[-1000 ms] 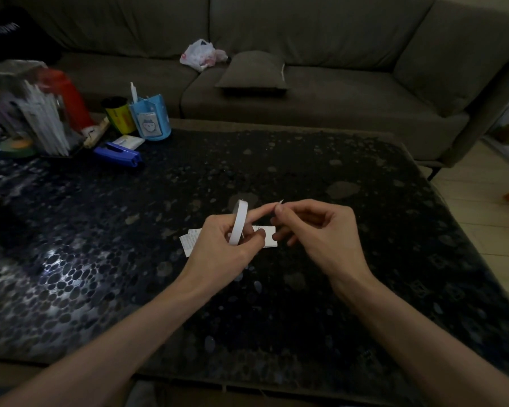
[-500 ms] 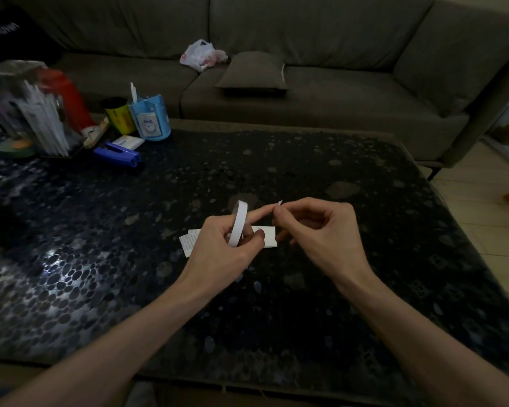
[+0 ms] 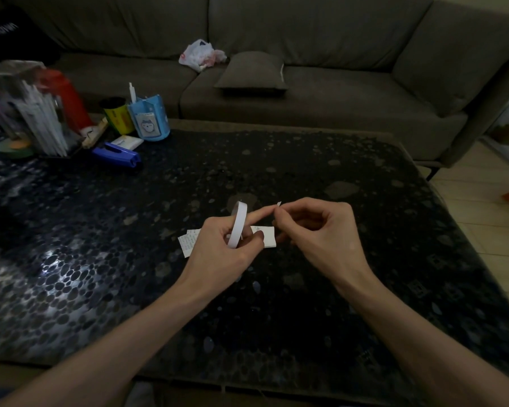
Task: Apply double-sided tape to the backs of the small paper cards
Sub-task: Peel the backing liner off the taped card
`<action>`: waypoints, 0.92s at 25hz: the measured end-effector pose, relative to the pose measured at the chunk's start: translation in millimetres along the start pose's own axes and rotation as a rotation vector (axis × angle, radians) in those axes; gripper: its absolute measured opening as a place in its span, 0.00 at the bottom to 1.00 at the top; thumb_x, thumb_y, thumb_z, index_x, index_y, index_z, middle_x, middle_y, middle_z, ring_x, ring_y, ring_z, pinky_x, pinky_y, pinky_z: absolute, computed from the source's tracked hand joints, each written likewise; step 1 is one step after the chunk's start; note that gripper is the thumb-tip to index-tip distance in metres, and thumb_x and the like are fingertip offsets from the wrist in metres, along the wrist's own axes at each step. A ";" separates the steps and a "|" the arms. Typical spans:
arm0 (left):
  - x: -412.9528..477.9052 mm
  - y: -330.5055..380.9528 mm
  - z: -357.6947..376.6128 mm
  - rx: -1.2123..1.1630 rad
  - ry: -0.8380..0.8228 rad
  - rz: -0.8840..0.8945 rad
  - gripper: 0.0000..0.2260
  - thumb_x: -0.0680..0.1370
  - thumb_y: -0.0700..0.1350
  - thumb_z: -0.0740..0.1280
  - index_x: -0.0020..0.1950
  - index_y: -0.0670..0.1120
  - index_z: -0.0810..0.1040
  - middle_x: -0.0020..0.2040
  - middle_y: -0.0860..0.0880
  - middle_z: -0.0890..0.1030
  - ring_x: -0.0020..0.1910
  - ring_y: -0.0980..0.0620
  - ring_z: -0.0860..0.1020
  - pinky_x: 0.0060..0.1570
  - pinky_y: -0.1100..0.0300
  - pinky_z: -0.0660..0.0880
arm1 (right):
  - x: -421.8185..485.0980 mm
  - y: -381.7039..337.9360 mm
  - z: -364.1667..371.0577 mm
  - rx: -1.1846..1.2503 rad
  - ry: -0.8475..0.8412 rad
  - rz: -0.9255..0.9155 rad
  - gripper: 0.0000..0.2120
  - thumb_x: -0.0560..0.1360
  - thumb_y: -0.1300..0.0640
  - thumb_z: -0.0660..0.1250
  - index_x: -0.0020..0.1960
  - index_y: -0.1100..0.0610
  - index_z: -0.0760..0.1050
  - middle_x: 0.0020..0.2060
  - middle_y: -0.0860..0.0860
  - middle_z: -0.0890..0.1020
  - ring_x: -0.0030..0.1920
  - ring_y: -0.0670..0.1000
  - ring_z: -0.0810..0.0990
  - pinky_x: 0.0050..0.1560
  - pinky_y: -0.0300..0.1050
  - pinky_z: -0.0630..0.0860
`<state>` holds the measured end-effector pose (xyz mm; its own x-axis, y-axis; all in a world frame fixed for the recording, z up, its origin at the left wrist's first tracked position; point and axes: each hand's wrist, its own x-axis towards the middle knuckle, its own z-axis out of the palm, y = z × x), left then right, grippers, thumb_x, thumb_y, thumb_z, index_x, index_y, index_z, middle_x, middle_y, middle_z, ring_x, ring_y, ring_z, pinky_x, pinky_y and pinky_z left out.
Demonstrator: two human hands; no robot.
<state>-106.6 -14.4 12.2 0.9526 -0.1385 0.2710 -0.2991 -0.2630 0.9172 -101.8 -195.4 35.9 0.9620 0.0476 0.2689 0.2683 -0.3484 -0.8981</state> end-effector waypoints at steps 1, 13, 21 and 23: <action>-0.2 -0.4 0.1 0.003 0.000 -0.002 0.17 0.79 0.35 0.69 0.63 0.51 0.85 0.26 0.58 0.71 0.23 0.58 0.68 0.28 0.70 0.65 | 0.0 -0.1 -0.4 -0.002 -0.001 0.004 0.04 0.77 0.55 0.72 0.49 0.47 0.84 0.41 0.43 0.87 0.41 0.43 0.87 0.42 0.33 0.81; 0.0 0.9 -0.1 0.002 -0.003 -0.013 0.16 0.79 0.35 0.69 0.59 0.53 0.87 0.27 0.57 0.73 0.24 0.57 0.67 0.27 0.64 0.65 | 0.8 -2.2 -0.4 0.022 0.004 0.001 0.05 0.78 0.57 0.73 0.48 0.47 0.84 0.40 0.43 0.87 0.40 0.43 0.87 0.41 0.33 0.80; -1.0 2.5 -0.7 0.029 -0.015 0.003 0.18 0.80 0.36 0.69 0.64 0.55 0.84 0.27 0.52 0.72 0.26 0.56 0.67 0.28 0.62 0.66 | 1.6 -0.5 0.0 0.003 0.002 0.008 0.05 0.78 0.57 0.73 0.49 0.48 0.85 0.40 0.42 0.86 0.41 0.42 0.87 0.42 0.33 0.81; -0.8 2.6 -1.1 0.033 -0.019 0.013 0.19 0.80 0.36 0.69 0.64 0.57 0.84 0.27 0.54 0.70 0.26 0.56 0.67 0.29 0.61 0.66 | 1.9 -0.3 0.0 -0.003 0.006 0.012 0.06 0.78 0.58 0.73 0.48 0.47 0.84 0.41 0.42 0.86 0.41 0.43 0.87 0.43 0.34 0.81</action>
<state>-108.1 -13.9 14.7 0.9473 -0.1606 0.2771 -0.3138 -0.2927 0.9032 -100.1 -195.2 36.6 0.9648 0.0375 0.2603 0.2565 -0.3522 -0.9001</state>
